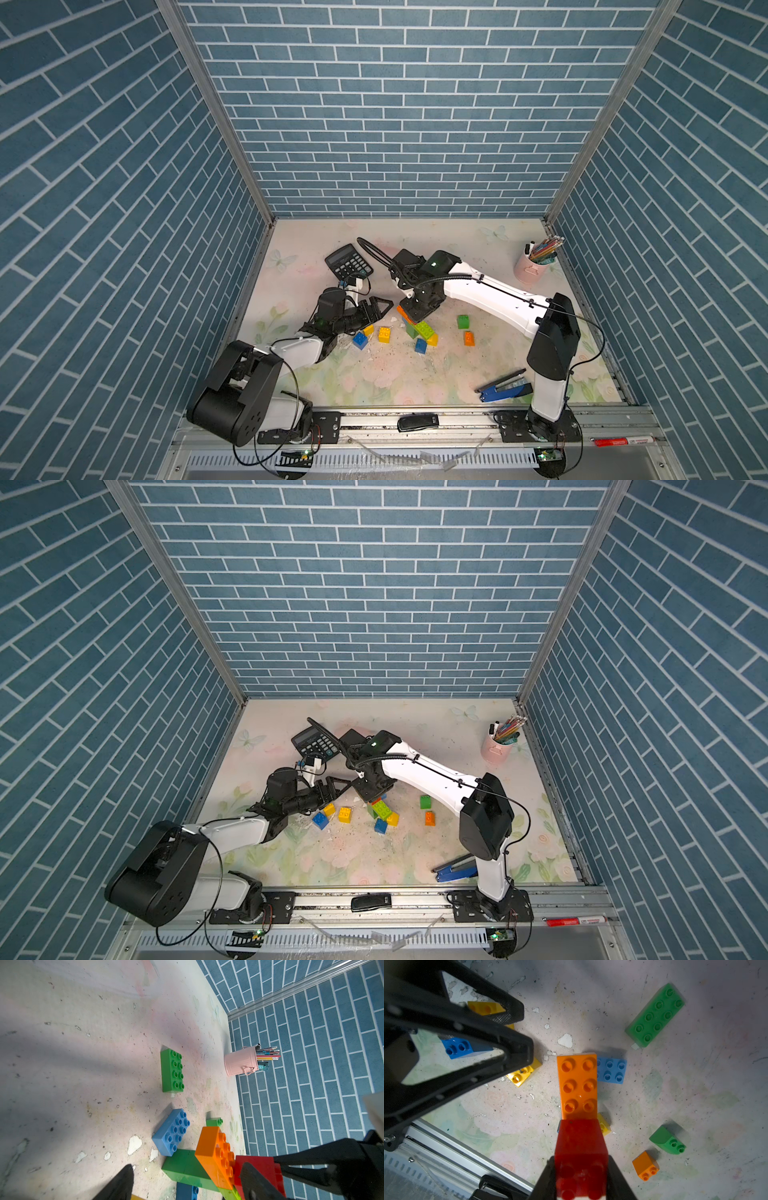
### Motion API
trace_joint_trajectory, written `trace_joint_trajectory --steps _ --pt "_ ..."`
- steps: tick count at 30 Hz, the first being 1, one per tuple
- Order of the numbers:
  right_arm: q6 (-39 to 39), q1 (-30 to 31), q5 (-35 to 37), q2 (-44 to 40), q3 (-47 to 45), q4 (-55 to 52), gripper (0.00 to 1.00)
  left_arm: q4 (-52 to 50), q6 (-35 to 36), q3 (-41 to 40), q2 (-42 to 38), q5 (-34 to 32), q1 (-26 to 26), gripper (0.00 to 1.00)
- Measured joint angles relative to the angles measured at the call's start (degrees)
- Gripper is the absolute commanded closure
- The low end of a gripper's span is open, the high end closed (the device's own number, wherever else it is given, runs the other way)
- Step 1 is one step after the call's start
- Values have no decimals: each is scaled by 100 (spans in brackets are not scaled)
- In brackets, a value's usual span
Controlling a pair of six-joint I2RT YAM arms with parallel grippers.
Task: Assemble a fork with lego
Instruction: Assemble the lego brick with the lego brick.
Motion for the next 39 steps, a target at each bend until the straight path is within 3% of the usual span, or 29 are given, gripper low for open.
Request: trace_joint_trajectory --steps 15,34,37,39 --pt "-9 229 391 15 -125 -11 97 -2 2 9 66 20 -2 18" --pt "-28 68 76 162 76 -227 100 -267 192 94 0 -9 -87 18" --pt "-35 59 52 192 114 -262 97 -299 219 94 0 -9 -87 18" --pt "-59 55 46 201 131 -271 89 -302 223 94 0 -11 -87 18"
